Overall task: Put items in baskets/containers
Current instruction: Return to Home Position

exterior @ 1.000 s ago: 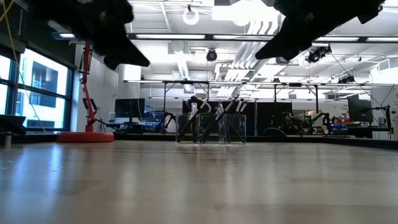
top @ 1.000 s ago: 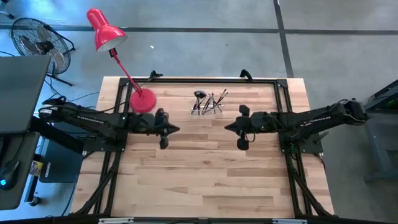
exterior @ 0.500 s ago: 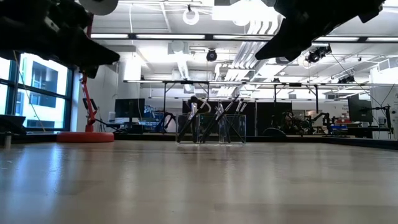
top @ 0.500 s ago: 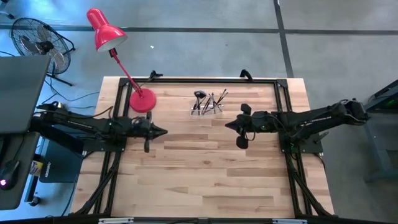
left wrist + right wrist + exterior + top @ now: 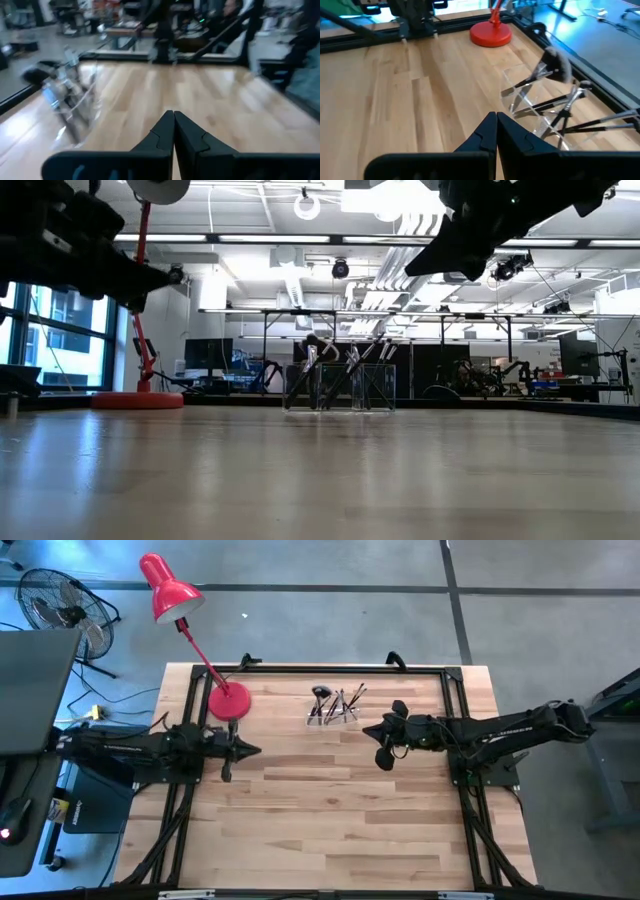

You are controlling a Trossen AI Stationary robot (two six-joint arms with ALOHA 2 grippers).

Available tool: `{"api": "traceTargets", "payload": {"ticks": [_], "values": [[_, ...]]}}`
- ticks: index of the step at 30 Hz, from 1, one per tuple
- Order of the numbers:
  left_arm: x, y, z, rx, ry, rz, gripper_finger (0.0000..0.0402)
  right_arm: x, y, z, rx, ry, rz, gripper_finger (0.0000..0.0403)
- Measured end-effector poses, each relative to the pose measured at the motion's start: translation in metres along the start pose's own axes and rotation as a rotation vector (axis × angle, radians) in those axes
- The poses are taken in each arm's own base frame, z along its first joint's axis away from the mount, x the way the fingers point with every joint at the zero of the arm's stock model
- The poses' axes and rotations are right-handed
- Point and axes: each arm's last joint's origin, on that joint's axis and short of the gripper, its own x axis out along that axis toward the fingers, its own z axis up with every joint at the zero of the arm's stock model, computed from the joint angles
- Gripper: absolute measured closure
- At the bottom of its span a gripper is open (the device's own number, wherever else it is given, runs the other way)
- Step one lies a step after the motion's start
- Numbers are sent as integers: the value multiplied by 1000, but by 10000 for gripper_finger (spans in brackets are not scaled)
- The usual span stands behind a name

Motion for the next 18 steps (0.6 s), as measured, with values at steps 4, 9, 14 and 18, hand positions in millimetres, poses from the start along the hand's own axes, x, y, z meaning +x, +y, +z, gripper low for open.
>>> {"api": "traceTargets", "payload": {"ticks": [4,9,14,18], "values": [[-8,6,-2,-25,6,32,401,0,-1,0,45,-8,-41,402],[-20,7,0,-99,-40,67,401,0,-2,0,74,-6,-57,402],[-25,6,7,-39,10,94,401,0,-2,-2,107,5,-64,401],[-26,6,5,-54,42,75,401,0,-2,-2,113,11,-67,402]]}}
